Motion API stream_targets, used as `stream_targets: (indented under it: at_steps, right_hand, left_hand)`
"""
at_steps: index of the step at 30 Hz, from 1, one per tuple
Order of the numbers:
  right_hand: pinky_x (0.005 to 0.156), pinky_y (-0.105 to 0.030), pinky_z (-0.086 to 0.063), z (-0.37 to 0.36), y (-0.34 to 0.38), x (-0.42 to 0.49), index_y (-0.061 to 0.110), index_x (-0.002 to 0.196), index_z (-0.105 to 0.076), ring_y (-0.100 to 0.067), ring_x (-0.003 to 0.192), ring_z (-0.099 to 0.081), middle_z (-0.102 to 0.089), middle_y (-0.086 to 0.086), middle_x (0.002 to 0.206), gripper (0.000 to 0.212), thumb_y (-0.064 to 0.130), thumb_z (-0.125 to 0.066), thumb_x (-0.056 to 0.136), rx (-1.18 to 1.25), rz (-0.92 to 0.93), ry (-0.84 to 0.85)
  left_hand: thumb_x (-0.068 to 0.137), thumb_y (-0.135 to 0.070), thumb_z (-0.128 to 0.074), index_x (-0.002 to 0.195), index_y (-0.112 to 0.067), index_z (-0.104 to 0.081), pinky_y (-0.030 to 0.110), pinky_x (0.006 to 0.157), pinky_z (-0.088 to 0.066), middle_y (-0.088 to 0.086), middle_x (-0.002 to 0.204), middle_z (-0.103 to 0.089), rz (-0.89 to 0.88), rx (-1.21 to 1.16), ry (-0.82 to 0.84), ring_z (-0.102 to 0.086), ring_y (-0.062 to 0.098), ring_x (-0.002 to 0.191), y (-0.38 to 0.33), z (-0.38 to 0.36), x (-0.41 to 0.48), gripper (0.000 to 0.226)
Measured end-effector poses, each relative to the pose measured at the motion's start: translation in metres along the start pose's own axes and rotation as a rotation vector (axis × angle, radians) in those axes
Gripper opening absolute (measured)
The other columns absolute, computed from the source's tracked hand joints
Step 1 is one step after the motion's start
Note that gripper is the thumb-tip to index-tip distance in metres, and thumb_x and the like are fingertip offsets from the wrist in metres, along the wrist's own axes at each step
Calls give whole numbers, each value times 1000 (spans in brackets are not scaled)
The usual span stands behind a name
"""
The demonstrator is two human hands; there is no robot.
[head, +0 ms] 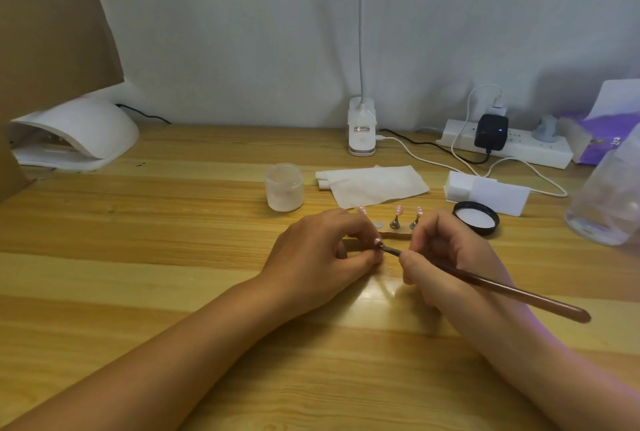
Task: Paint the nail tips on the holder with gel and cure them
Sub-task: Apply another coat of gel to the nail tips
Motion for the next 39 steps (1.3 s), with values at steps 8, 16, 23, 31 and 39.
stream_targets:
  at_steps: [8,16,23,31,39]
  right_hand:
    - [51,-29,-37,4,5,-5,21,75,-53,-11,55,-47,-55,-4,62,8,23,-59,70,127,21,-64]
    - [43,-18,-42,7,3,-2,33,92,-60,-8,41,-49,-70,0,79,18,25,-46,101,138,133,-193]
    - [51,-15,-42,0,-6,1,29,102,-54,-7,48,-52,-64,9,86,30,10,-69,84,-58,109,-108]
    - [51,-21,-43,-3,-2,-3,25,105,-53,-12,46,-51,-60,5,83,37,7,-74,80,-102,134,-132]
    - [65,-39,-47,-4,1,20,20,90,-55,-43,82,-62,-65,4,78,34,-13,-63,84,42,-19,-78]
  left_hand:
    - [85,-31,-72,86,-37,-67,27,58,-41,-27,84,-64,-26,-28,-8,-53,3,58,2,0,-1,8]
    - [91,-23,-71,96,-25,-69,19,54,-40,-13,92,-73,-134,-234,-5,-59,7,53,-7,1,-1,5]
    - [92,-16,-69,101,-22,-74,16,51,-37,-18,82,-70,-190,-284,-25,-54,6,47,-10,1,-2,12]
    - [91,-7,-66,111,-16,-76,16,53,-40,-31,73,-64,-172,-257,-2,-57,5,52,-13,-2,-1,24]
    - [92,-8,-65,119,-20,-59,24,45,-40,-10,91,-74,-140,-298,34,-55,15,46,-18,0,-4,31]
Point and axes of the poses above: each hand's wrist, its own x-axis towards the middle knuckle, its own z-axis out of the back of the hand, y = z × x, the point moved 4 cm from there along x, towards the middle knuckle
